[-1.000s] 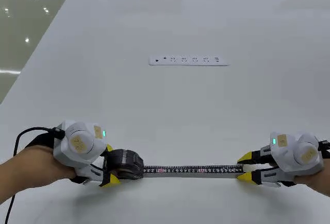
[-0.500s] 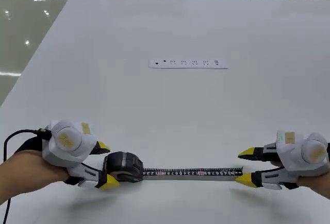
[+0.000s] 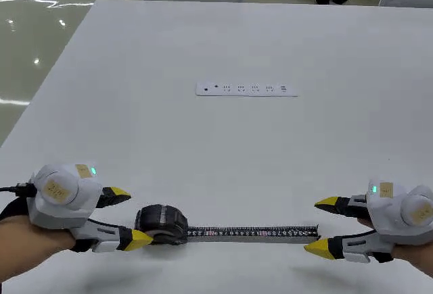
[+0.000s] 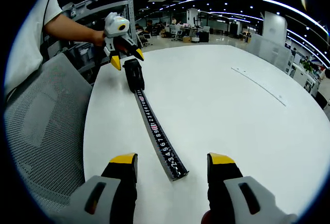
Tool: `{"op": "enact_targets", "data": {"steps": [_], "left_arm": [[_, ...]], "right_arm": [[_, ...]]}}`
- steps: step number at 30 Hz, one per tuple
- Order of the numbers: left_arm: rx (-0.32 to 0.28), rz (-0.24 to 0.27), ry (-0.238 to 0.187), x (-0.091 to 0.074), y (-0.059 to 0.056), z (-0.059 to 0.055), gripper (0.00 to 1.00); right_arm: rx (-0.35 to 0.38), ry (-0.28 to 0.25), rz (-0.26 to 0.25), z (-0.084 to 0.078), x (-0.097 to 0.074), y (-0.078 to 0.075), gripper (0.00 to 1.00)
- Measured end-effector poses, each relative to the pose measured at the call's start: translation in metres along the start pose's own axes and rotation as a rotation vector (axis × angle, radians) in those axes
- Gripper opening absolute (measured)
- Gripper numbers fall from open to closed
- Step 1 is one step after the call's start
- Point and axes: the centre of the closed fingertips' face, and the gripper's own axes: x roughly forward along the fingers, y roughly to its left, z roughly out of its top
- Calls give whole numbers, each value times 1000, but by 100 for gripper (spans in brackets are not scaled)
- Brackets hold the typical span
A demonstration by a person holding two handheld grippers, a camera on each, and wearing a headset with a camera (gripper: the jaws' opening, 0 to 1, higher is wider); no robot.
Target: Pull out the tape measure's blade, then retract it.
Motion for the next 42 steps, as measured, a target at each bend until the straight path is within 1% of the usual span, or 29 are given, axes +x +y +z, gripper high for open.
{"op": "enact_targets", "data": {"steps": [3,6,7,8,10,14,19,23,27,29,31,33,36,37,42], "left_arm": [[-24,6,-19,-4,-3,1,61],[-47,29,-46,-8,-3,3,63],[-64,37,-60,-10,-3,4,64],[-66,42,-67,-11,-3,4,65],[-76,60,-73,-13,-1,2,69],[-123,75,-107,-19,-2,1,73],[-149,95,-122,-23,-4,-7,79],[-151,99,-125,-24,-4,-7,81],[-198,126,-164,-29,-9,-12,85],[-215,133,-181,-31,-10,-13,86],[-221,141,-185,-31,-10,-15,88],[-233,143,-200,-33,-13,-14,90],[-232,148,-206,-34,-15,-15,91],[-239,155,-214,-36,-16,-15,91],[-246,154,-220,-36,-17,-16,92]], "right_arm": [[17,-6,-7,0,-1,2,55],[13,0,-20,0,-3,4,56],[18,-5,-24,1,-4,4,57],[22,-12,-29,2,-5,4,58],[28,-20,-35,5,-7,5,61],[33,-22,-37,8,-8,9,68],[45,-33,-47,10,-10,14,73],[45,-35,-48,11,-10,15,78],[67,-52,-70,11,-13,24,83],[74,-56,-75,10,-14,26,85],[89,-63,-81,10,-15,28,88],[91,-70,-85,10,-16,31,88],[87,-75,-94,9,-18,33,88],[91,-79,-101,9,-19,35,89],[92,-82,-103,8,-19,36,90]]}}
